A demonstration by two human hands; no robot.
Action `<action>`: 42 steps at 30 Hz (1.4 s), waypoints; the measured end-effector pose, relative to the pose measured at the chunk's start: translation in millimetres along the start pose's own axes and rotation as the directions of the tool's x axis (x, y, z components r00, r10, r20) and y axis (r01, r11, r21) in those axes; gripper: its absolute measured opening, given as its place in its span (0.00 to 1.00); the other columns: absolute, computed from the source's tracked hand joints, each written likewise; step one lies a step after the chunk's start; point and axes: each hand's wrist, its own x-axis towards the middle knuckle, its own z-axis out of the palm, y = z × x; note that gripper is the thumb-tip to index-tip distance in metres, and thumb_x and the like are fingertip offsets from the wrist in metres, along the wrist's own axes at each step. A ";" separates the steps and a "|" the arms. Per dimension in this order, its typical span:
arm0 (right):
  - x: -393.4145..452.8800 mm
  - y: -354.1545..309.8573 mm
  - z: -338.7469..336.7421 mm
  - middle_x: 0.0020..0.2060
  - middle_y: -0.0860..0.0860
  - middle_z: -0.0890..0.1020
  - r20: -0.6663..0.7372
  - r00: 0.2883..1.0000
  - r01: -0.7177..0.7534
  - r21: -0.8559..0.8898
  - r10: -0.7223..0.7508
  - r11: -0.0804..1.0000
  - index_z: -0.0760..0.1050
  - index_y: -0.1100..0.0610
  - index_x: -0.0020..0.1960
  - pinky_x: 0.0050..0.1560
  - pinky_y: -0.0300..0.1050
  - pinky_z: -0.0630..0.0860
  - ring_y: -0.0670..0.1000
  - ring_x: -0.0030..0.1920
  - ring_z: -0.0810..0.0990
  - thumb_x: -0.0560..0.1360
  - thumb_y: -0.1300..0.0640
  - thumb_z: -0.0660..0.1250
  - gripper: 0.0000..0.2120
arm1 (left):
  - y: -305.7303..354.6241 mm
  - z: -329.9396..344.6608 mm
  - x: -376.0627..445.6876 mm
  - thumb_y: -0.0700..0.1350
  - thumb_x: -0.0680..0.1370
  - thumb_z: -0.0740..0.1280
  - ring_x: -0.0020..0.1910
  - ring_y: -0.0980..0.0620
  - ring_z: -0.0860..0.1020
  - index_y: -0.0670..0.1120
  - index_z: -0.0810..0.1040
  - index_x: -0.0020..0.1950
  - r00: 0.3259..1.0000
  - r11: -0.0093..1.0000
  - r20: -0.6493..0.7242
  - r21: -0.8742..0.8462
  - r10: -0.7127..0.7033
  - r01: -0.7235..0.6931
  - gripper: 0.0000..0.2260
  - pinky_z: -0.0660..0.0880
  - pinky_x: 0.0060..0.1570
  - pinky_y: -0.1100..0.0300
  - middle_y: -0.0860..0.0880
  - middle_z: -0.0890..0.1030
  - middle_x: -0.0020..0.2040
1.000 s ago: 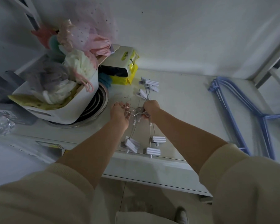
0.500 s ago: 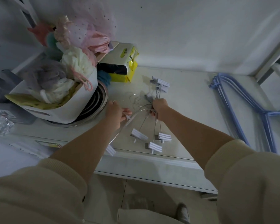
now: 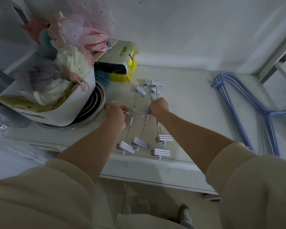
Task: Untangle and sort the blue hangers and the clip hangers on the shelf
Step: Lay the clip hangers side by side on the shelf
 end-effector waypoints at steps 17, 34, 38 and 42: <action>-3.3 21.0 -32.4 0.39 0.58 0.75 0.006 0.989 -0.147 0.245 0.150 0.958 0.68 0.62 0.45 0.19 0.35 0.65 0.52 0.26 0.71 0.79 0.67 0.51 0.09 | 0.5 -4.2 10.6 0.48 0.83 0.45 0.34 0.51 0.72 0.43 0.68 0.41 0.993 0.993 -0.048 0.031 -0.109 0.111 0.18 0.69 0.34 0.62 0.45 0.75 0.34; -0.9 15.7 -54.5 0.31 0.54 0.69 0.023 1.000 -0.019 -0.042 0.020 0.999 0.64 0.58 0.34 0.29 0.42 0.65 0.51 0.30 0.68 0.79 0.63 0.55 0.14 | -6.0 11.6 -47.4 0.42 0.79 0.57 0.68 0.38 0.69 0.36 0.67 0.68 0.938 0.600 -0.074 0.785 0.339 -0.155 0.19 0.66 0.68 0.49 0.37 0.70 0.68; -3.3 20.1 -54.6 0.41 0.58 0.77 0.003 0.999 0.038 -0.053 -0.038 0.998 0.72 0.62 0.44 0.48 0.54 0.82 0.59 0.42 0.80 0.76 0.60 0.61 0.05 | -12.7 10.8 -58.1 0.37 0.77 0.56 0.53 0.42 0.75 0.37 0.72 0.59 0.912 0.541 0.142 0.766 0.386 -0.348 0.13 0.71 0.50 0.52 0.40 0.76 0.54; -1.2 18.9 -56.5 0.41 0.59 0.79 -0.004 0.998 0.066 -0.123 -0.067 0.990 0.71 0.61 0.39 0.49 0.57 0.82 0.61 0.44 0.83 0.77 0.61 0.60 0.09 | -23.2 14.7 -57.3 0.42 0.75 0.56 0.52 0.39 0.80 0.43 0.74 0.50 0.939 0.483 0.253 0.808 0.232 -0.337 0.09 0.78 0.51 0.49 0.40 0.81 0.51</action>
